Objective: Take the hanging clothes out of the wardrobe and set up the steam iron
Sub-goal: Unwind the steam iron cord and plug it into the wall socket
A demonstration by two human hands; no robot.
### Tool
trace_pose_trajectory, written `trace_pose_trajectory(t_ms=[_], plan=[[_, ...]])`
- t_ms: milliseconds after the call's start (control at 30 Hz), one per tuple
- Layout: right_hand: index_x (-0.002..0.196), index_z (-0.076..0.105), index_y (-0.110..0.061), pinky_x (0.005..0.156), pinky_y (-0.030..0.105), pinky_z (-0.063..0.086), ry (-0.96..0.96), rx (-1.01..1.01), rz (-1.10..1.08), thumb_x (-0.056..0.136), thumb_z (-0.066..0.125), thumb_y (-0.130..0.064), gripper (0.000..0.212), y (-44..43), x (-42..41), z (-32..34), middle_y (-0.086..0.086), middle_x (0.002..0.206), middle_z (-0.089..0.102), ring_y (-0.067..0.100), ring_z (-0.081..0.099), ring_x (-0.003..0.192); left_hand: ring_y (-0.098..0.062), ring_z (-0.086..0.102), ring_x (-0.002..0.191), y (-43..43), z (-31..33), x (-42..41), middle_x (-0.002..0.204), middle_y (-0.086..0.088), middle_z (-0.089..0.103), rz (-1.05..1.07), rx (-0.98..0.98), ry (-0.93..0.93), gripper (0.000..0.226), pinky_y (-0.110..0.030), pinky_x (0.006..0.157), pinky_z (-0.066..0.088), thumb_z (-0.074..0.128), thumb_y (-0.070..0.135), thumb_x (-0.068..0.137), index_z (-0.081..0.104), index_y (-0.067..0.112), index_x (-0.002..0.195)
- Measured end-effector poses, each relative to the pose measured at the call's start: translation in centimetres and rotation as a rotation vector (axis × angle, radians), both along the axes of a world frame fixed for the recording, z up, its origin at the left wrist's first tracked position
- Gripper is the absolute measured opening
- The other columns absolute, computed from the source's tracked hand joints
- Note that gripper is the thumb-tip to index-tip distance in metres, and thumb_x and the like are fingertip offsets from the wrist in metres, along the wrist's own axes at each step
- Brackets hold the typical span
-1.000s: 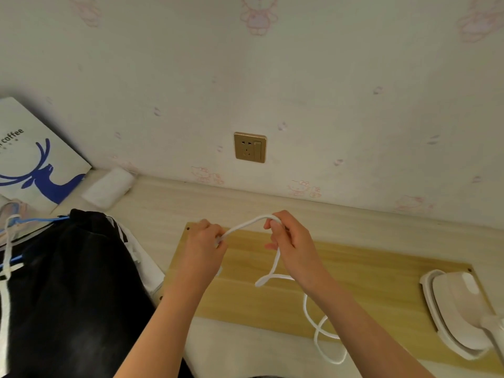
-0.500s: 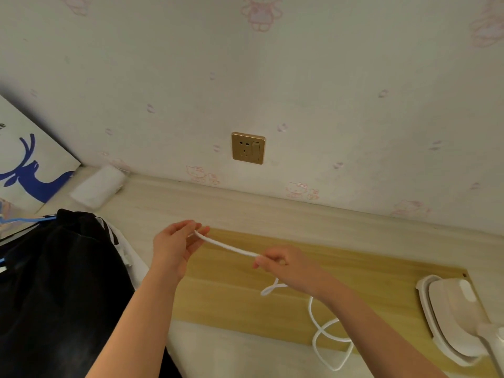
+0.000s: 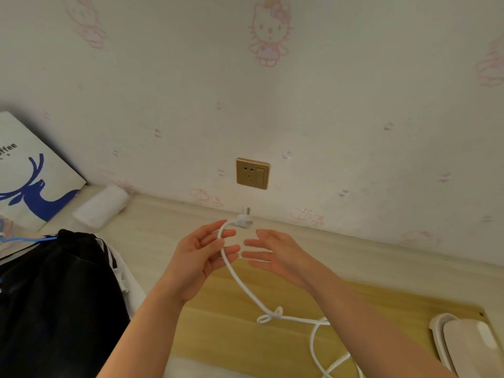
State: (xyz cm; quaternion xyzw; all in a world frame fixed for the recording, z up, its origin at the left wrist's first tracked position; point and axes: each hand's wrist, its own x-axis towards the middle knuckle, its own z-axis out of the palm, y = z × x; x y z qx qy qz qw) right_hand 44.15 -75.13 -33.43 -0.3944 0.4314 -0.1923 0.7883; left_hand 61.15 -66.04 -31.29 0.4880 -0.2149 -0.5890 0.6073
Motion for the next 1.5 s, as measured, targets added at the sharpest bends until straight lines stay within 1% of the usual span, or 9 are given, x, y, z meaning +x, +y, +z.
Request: trace_pose_trajectory(t_ms=[100, 233, 400, 533, 700, 900, 1100, 1267, 1500], plan=[[0.129, 0.049, 0.009, 0.09, 0.042, 0.054, -0.334, 0.238, -0.153, 0.097, 0.049, -0.005, 0.035, -1.5, 1.1, 0.7, 0.027, 0.126, 0.058, 0.038, 0.061, 0.111, -0.031, 0.071, 0.082, -0.3, 0.0, -0.2, 0.109, -0.016, 0.069, -0.062, -0.012, 0.023, 0.034, -0.037, 0.072, 0.059, 0.048, -0.008, 0.091, 0.061, 0.005, 0.119], [0.126, 0.05, 0.012, 0.084, 0.041, 0.057, -0.387, 0.28, -0.294, 0.093, 0.044, 0.01, 0.033, -2.9, 1.8, 0.5, 0.029, 0.12, 0.06, 0.038, 0.064, 0.105, -0.033, 0.07, 0.079, -1.1, -0.5, 0.6, 0.1, -0.018, 0.068, -0.046, 0.045, -0.05, 0.033, -0.041, 0.071, 0.059, 0.048, -0.009, 0.092, 0.063, 0.007, 0.116], [0.12, 0.055, 0.008, 0.087, 0.044, 0.056, -0.179, 0.137, -0.341, 0.093, 0.052, 0.005, 0.027, -4.7, 2.9, 0.4, 0.024, 0.111, 0.066, 0.035, 0.067, 0.099, -0.026, 0.072, 0.074, -3.6, -1.5, 0.9, 0.095, -0.011, 0.07, -0.018, 0.175, -0.572, 0.021, -0.041, 0.069, 0.06, 0.055, 0.004, 0.093, 0.064, 0.015, 0.108], [0.113, 0.057, -0.001, 0.082, 0.042, 0.058, 0.048, -0.046, -0.382, 0.093, 0.057, -0.002, 0.02, -6.0, 4.1, 0.4, 0.017, 0.106, 0.067, 0.027, 0.071, 0.09, -0.009, 0.069, 0.072, -7.5, -2.5, 0.5, 0.093, 0.008, 0.067, 0.027, 0.114, -0.892, 0.019, -0.033, 0.074, 0.059, 0.065, 0.016, 0.088, 0.063, 0.022, 0.107], [0.106, 0.061, -0.008, 0.074, 0.036, 0.06, 0.192, -0.195, -0.431, 0.088, 0.065, -0.006, 0.019, -7.5, 5.2, 0.5, 0.012, 0.098, 0.069, 0.02, 0.073, 0.081, 0.003, 0.062, 0.084, -10.9, -2.6, -0.9, 0.09, 0.017, 0.065, 0.084, -0.006, -1.006, 0.021, -0.012, 0.071, 0.049, 0.069, 0.033, 0.085, 0.063, 0.025, 0.103], [0.116, 0.063, -0.011, 0.078, 0.03, 0.059, 0.265, -0.32, -0.359, 0.086, 0.068, -0.011, 0.031, -8.8, 5.5, -0.2, 0.004, 0.095, 0.072, 0.012, 0.072, 0.081, -0.001, 0.062, 0.083, -13.1, -4.1, 0.1, 0.095, 0.006, 0.07, 0.062, -0.008, -1.113, 0.023, -0.004, 0.071, 0.043, 0.065, 0.022, 0.09, 0.065, 0.016, 0.112], [0.099, 0.07, -0.022, 0.082, 0.033, 0.057, 0.431, -0.551, -0.343, 0.078, 0.076, -0.013, 0.023, -9.8, 6.7, -0.6, -0.004, 0.089, 0.068, 0.015, 0.067, 0.089, -0.003, 0.065, 0.09, -14.3, -5.7, 0.9, 0.099, 0.004, 0.071, 0.1, 0.023, -0.947, 0.026, -0.007, 0.077, 0.048, 0.06, 0.01, 0.091, 0.064, 0.014, 0.116], [0.095, 0.071, -0.022, 0.069, 0.006, 0.037, 0.516, -0.687, -0.332, 0.081, 0.074, -0.018, 0.015, -10.0, 7.5, -1.0, -0.008, 0.089, 0.069, -0.001, 0.059, 0.081, 0.002, 0.065, 0.089, -15.1, -6.4, 1.4, 0.095, 0.013, 0.069, 0.086, 0.022, -0.807, 0.022, -0.014, 0.081, 0.052, 0.061, 0.01, 0.091, 0.065, 0.018, 0.112], [0.097, 0.069, -0.023, 0.065, -0.003, 0.036, 0.526, -0.746, -0.395, 0.084, 0.071, -0.024, 0.013, -9.9, 7.9, -1.3, -0.013, 0.089, 0.067, 0.0, 0.06, 0.083, -0.007, 0.067, 0.095, -15.7, -6.8, 1.6, 0.101, 0.005, 0.071, 0.071, -0.016, -0.677, 0.021, -0.027, 0.086, 0.054, 0.056, 0.017, 0.095, 0.065, 0.016, 0.114]])
